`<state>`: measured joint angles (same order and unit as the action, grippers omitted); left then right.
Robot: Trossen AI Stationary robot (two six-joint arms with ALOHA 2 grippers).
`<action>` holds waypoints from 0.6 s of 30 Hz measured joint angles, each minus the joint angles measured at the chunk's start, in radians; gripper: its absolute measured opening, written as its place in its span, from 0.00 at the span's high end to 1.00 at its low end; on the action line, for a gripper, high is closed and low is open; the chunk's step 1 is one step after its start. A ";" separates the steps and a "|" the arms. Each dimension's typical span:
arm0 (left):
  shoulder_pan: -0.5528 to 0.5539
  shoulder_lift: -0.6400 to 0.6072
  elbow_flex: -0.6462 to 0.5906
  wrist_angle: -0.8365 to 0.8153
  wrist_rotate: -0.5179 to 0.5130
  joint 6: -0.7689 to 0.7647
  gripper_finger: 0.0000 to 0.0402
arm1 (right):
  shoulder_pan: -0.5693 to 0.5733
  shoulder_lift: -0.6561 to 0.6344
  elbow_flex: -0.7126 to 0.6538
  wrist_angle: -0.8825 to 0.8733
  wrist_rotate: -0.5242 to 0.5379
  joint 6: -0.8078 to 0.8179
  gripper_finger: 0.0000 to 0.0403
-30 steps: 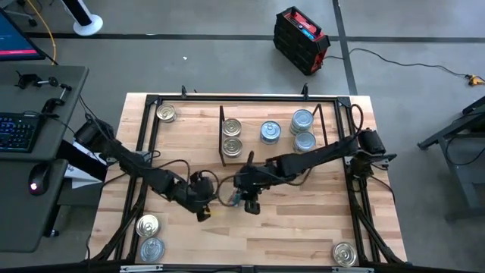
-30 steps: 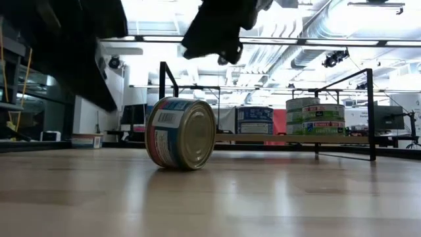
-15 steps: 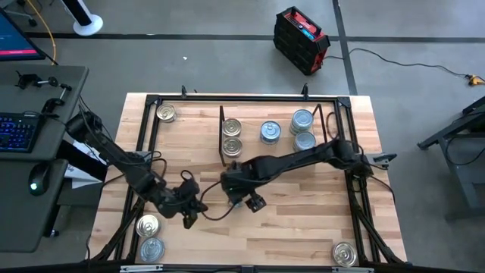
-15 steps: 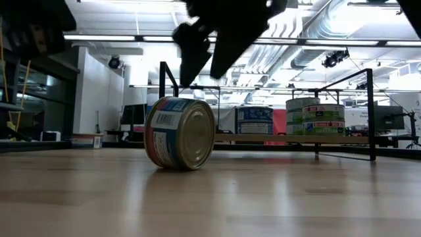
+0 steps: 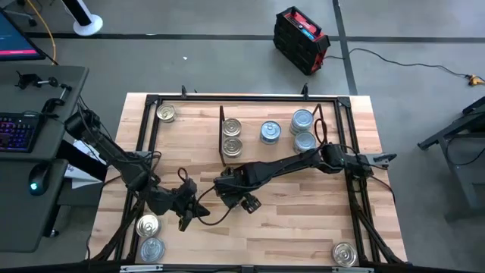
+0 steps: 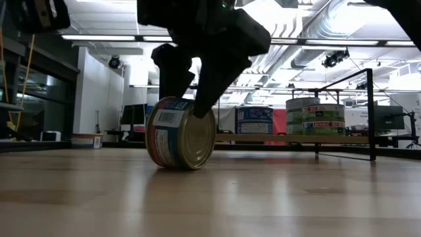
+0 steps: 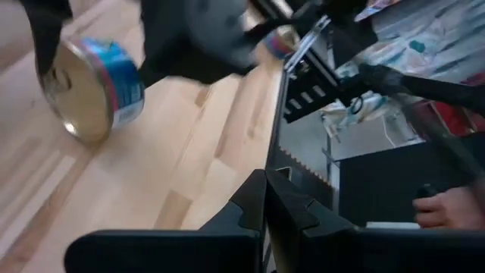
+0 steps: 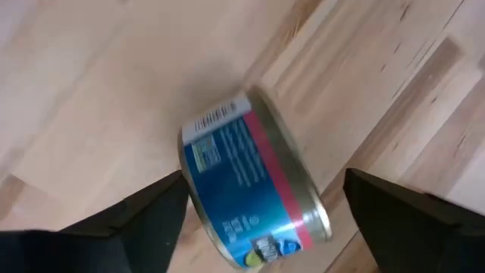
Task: Stack canned seafood by type on shelf
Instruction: Stack the blue-pink tuna can on top of the other blue-pink tuna can on the shelf
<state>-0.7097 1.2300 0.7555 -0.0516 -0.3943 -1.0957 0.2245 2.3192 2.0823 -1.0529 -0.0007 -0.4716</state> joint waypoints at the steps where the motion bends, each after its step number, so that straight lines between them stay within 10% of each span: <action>1: 0.000 -0.019 0.000 -0.003 0.000 0.020 1.00 | 0.001 0.001 0.000 -0.008 0.007 -0.001 0.18; 11: 0.018 -0.349 -0.001 -0.069 -0.101 0.273 1.00 | 0.002 0.003 0.000 -0.012 0.001 0.078 0.59; 18: 0.019 -0.535 -0.001 -0.076 -0.217 0.479 1.00 | 0.025 -0.080 -0.004 -0.129 0.003 0.314 0.59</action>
<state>-0.6910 0.6955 0.7547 -0.1279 -0.6112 -0.6168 0.2499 2.2387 2.0783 -1.1822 0.0019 -0.1580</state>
